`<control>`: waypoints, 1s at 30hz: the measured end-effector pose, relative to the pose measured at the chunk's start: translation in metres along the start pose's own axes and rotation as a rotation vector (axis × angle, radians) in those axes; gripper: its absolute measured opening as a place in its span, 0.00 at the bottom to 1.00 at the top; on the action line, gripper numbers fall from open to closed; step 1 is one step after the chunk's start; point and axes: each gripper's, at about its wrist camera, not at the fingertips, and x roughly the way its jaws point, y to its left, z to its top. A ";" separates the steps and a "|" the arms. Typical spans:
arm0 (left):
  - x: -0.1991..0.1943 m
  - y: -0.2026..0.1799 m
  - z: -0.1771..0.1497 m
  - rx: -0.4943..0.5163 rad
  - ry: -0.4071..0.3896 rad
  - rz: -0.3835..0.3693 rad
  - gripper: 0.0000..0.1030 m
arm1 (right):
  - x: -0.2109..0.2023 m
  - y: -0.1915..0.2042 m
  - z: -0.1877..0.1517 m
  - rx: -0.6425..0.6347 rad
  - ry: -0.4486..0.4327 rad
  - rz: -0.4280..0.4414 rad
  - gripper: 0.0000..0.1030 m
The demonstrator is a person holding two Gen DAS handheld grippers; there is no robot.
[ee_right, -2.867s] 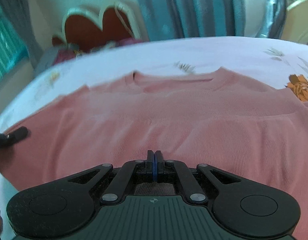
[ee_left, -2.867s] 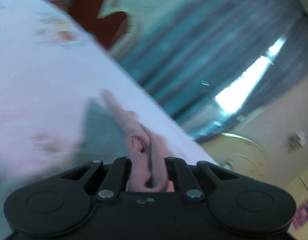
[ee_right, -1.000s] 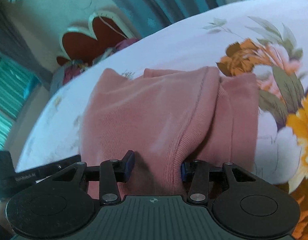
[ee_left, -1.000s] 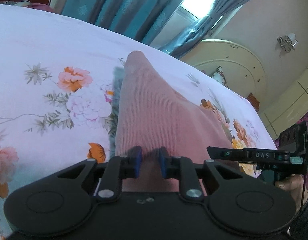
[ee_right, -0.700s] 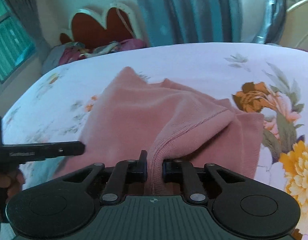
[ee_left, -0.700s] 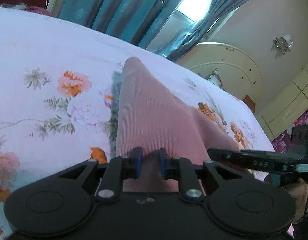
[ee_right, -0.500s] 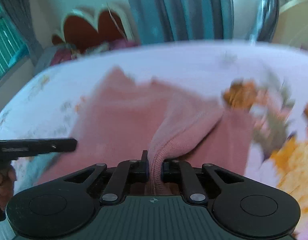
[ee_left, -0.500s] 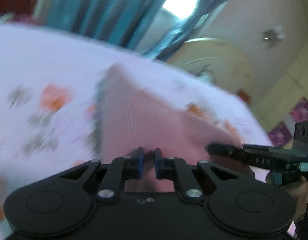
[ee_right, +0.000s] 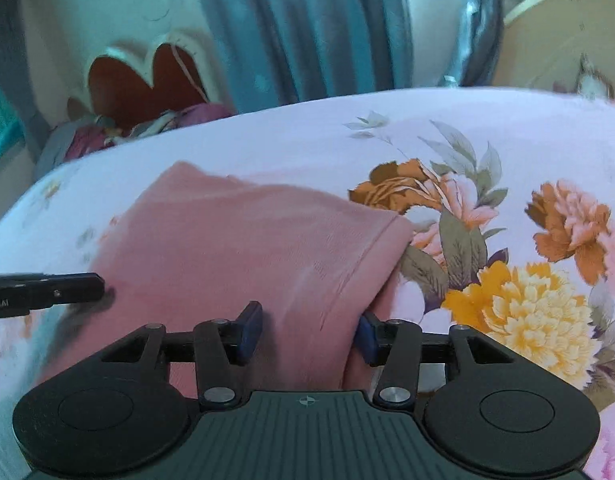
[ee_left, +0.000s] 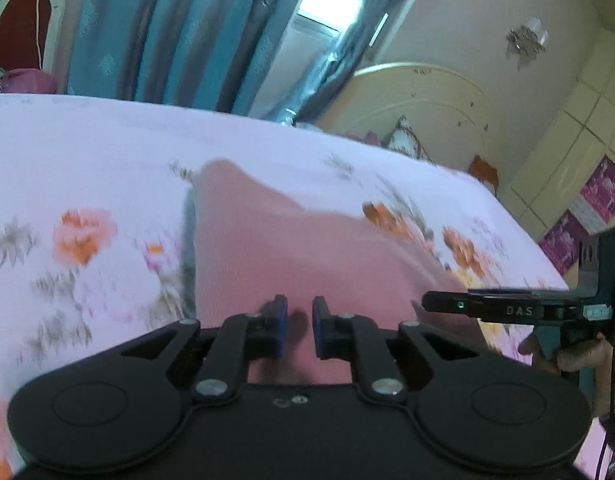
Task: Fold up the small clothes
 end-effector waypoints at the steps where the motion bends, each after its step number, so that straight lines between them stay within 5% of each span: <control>1: 0.004 0.002 0.005 0.003 -0.005 0.005 0.16 | 0.002 -0.004 0.003 0.016 -0.009 -0.005 0.47; 2: 0.011 0.005 0.010 0.004 -0.005 0.008 0.18 | 0.006 -0.006 0.009 0.026 -0.017 -0.019 0.42; 3: 0.019 0.009 0.012 0.002 0.005 0.000 0.20 | 0.011 -0.010 0.014 0.024 -0.011 -0.028 0.04; 5: 0.038 0.021 0.010 -0.019 0.046 0.009 0.18 | 0.021 -0.015 0.015 -0.010 0.050 -0.067 0.05; 6: 0.038 0.025 0.012 -0.070 0.048 -0.003 0.17 | 0.021 -0.017 0.015 -0.011 0.042 -0.061 0.05; 9: 0.028 0.012 0.027 0.018 -0.020 0.017 0.21 | 0.006 -0.011 0.021 -0.060 -0.011 -0.064 0.05; 12: 0.046 0.023 0.044 -0.047 -0.030 -0.022 0.22 | 0.009 -0.014 0.027 -0.059 -0.032 -0.056 0.05; 13: 0.057 0.030 0.048 -0.073 -0.012 -0.024 0.23 | 0.024 -0.017 0.026 -0.058 0.038 -0.092 0.05; 16: 0.090 0.045 0.054 -0.129 0.096 0.011 0.19 | 0.024 -0.022 0.027 -0.027 0.044 -0.073 0.05; 20: 0.096 0.021 0.066 0.008 0.100 0.004 0.24 | 0.014 -0.021 0.028 -0.040 0.020 -0.061 0.06; 22: 0.115 0.020 0.067 0.006 0.157 0.034 0.24 | 0.015 -0.021 0.030 -0.041 0.013 -0.097 0.14; 24: 0.124 0.020 0.072 0.007 0.135 0.054 0.23 | 0.016 -0.021 0.034 -0.030 -0.032 -0.181 0.36; 27: 0.107 0.020 0.078 -0.007 -0.002 0.050 0.22 | 0.012 -0.029 0.045 0.027 -0.086 -0.229 0.39; 30: 0.092 0.017 0.075 -0.007 0.010 0.059 0.22 | 0.007 -0.022 0.053 -0.004 -0.105 -0.157 0.39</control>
